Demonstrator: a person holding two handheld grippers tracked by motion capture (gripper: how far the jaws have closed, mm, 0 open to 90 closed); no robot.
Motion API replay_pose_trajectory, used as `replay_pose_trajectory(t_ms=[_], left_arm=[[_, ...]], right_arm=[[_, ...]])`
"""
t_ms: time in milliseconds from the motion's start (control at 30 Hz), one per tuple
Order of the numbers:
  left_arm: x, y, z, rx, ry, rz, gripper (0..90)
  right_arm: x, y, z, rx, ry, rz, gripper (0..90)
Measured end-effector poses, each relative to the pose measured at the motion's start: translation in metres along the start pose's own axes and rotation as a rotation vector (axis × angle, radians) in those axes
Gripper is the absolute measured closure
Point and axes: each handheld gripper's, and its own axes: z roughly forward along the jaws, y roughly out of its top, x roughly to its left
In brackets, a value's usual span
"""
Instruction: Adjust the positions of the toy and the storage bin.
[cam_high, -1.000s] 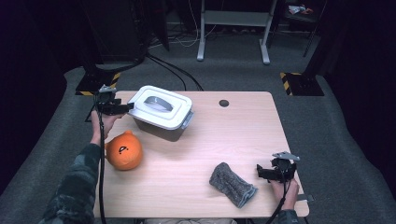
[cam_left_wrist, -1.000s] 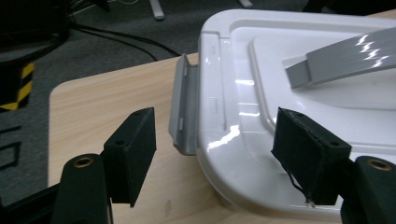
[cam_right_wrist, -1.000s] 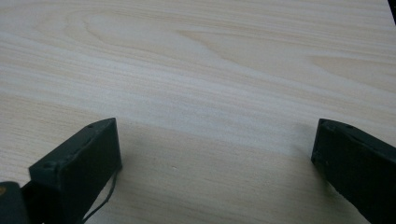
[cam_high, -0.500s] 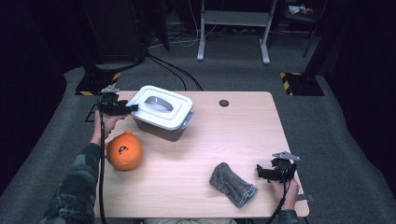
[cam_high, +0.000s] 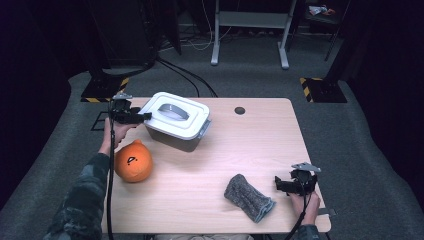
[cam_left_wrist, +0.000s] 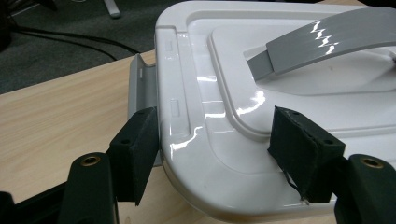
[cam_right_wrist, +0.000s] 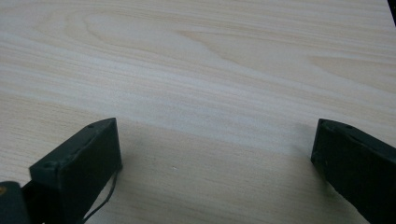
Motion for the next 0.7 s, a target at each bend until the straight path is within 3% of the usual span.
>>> replay_pose_trajectory(t_ms=[700], left_arm=[[-0.022,0.007,0.010,0.027,-0.052,0.064,31.9]], right_arm=[[0.000,0.000,0.000,0.000,0.002,-0.002,0.8]])
